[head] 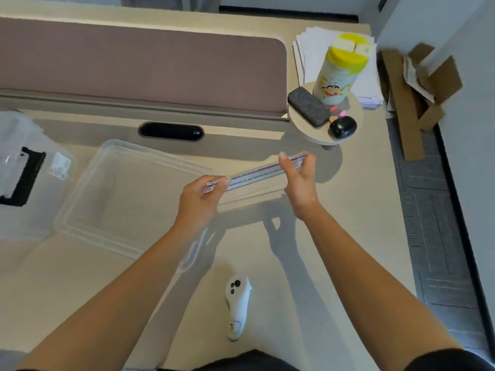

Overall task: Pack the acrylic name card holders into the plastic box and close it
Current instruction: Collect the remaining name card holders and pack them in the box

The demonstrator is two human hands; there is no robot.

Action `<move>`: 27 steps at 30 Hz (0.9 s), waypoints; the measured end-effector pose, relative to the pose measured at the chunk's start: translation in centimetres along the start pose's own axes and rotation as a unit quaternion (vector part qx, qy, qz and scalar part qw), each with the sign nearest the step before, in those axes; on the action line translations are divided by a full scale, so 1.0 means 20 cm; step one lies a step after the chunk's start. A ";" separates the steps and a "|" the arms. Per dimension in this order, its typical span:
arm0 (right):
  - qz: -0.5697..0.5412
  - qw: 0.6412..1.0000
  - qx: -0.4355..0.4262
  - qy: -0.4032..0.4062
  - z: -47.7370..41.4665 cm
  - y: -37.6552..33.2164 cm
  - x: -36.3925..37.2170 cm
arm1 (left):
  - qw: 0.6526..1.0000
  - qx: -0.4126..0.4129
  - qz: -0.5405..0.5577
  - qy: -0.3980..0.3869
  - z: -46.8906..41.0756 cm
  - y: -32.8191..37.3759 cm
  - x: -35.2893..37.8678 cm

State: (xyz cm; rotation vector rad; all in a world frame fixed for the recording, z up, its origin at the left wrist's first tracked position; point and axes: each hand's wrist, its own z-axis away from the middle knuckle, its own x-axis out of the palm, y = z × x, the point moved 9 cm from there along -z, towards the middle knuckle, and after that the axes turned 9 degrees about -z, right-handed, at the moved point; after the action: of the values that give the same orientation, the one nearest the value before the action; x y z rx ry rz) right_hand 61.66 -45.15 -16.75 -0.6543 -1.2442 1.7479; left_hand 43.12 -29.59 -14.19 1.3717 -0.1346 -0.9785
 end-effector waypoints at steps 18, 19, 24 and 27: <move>0.140 0.927 -0.215 -0.273 0.98 -0.55 1.45 | 0.975 0.152 -0.045 -0.154 0.69 -0.29 -1.20; 0.139 0.923 -0.205 -0.295 1.05 -0.55 1.54 | 0.974 0.155 -0.042 -0.156 0.73 -0.31 -1.27; 0.127 0.907 -0.191 -0.352 1.32 -0.55 1.93 | 0.967 0.167 -0.023 -0.191 0.87 -0.43 -1.56; 0.141 0.909 -0.197 -0.340 1.39 -0.56 2.11 | 0.967 0.166 0.019 -0.193 0.91 -0.48 -1.68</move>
State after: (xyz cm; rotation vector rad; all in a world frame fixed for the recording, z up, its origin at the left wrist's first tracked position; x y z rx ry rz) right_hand 22.69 -20.08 6.49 -0.4686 -2.1092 2.0703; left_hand 6.54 -20.43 -2.86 1.4560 -0.6411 -1.2217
